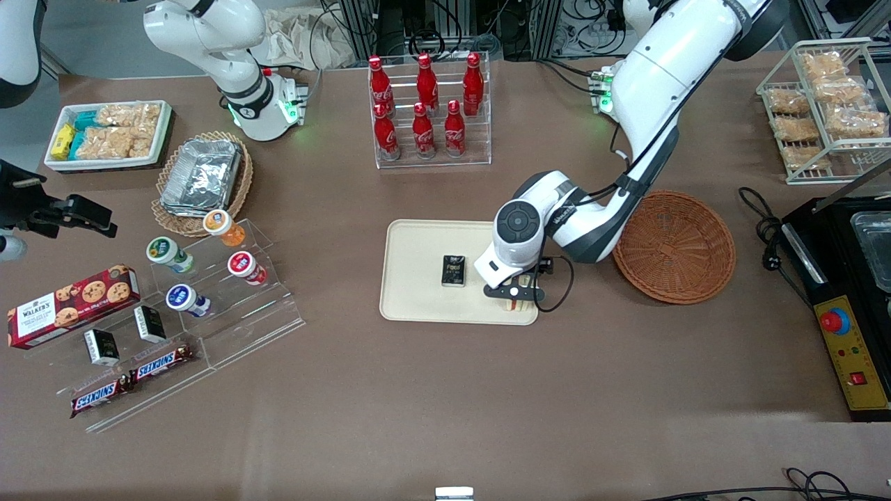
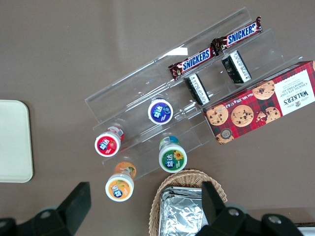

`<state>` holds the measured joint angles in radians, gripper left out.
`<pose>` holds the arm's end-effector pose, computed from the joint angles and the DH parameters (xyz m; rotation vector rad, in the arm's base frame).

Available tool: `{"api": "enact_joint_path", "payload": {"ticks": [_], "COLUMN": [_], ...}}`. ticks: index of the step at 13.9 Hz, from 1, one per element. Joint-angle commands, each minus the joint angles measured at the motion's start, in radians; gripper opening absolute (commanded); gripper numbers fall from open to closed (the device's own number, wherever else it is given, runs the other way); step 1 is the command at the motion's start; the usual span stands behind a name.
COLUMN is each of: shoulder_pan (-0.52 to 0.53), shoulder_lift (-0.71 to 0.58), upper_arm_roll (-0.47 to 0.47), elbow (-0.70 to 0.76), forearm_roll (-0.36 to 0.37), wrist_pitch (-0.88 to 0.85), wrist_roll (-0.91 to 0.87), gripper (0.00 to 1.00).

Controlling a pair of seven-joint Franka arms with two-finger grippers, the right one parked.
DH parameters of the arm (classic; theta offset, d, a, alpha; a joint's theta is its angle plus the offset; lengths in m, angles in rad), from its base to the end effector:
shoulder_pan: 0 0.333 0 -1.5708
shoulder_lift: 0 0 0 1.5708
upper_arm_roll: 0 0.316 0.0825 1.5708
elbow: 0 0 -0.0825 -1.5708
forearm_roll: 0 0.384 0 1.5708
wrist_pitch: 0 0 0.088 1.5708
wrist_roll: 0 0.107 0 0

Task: Place sandwich from basket to tray
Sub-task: 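Lower the sandwich onto the tray and open the left gripper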

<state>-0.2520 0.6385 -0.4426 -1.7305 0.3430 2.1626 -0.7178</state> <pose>0.5256 -0.3881 0.2301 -3.0434 0.1973 0.1416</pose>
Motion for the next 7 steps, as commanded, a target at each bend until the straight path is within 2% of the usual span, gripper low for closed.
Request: {"api": "enact_joint_path", "payload": {"ticks": [1, 4, 7], "shoulder_pan": [-0.006, -0.001, 0.023], "shoulder_lift": [-0.048, -0.134, -0.216], "upper_arm_roll": [0.001, 0.002, 0.005], "elbow": [0.032, 0.093, 0.166], "forearm_roll": [0.007, -0.036, -0.045], "wrist_pitch": [-0.053, -0.157, -0.346], "wrist_roll": [-0.025, -0.022, -0.018], "gripper": [1.0, 1.0, 1.0]}}
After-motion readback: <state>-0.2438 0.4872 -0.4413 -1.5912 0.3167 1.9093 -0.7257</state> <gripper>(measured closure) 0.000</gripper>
